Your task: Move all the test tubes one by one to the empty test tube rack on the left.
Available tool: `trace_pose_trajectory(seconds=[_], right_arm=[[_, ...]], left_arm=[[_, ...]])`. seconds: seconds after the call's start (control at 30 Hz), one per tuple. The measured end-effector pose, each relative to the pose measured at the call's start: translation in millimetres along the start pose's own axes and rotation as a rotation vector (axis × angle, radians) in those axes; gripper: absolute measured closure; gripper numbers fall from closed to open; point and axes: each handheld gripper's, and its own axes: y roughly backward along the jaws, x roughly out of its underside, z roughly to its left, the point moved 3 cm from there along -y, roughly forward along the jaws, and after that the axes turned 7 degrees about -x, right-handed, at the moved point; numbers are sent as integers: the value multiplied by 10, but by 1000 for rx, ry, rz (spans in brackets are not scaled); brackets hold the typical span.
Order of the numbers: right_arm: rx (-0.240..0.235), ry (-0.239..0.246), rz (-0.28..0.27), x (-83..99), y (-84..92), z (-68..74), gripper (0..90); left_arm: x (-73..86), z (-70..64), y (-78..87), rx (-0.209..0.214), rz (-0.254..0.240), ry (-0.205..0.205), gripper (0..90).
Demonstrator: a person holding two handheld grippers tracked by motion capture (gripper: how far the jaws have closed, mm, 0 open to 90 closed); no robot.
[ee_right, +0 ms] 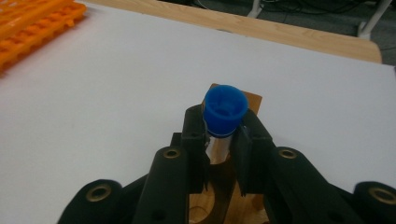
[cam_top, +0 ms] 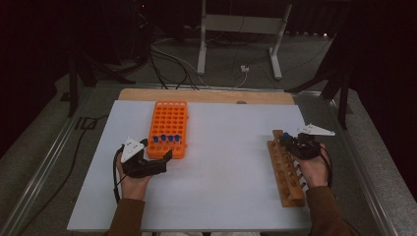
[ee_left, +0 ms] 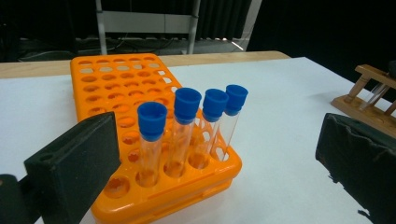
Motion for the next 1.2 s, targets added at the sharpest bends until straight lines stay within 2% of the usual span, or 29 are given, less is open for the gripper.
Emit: trace_pose_trajectory(seconds=[0.23, 0.7, 0.83, 1.0, 1.2], right_arm=[[7, 22, -30, -66, 109, 39, 770], [11, 45, -116, -329, 427, 119, 771], [-8, 53, -144, -367, 496, 192, 771], [-66, 44, -184, -359, 526, 322, 770], [-113, 68, -164, -326, 428, 516, 770]], left_arm=[[-1, 6, 2, 0, -1, 1, 7], [-3, -22, -2, 5, -1, -9, 7], [-17, -40, 5, 6, -8, -14, 7], [-27, -57, 10, 6, -14, -19, 7], [-49, -82, 25, 8, -23, -27, 7]])
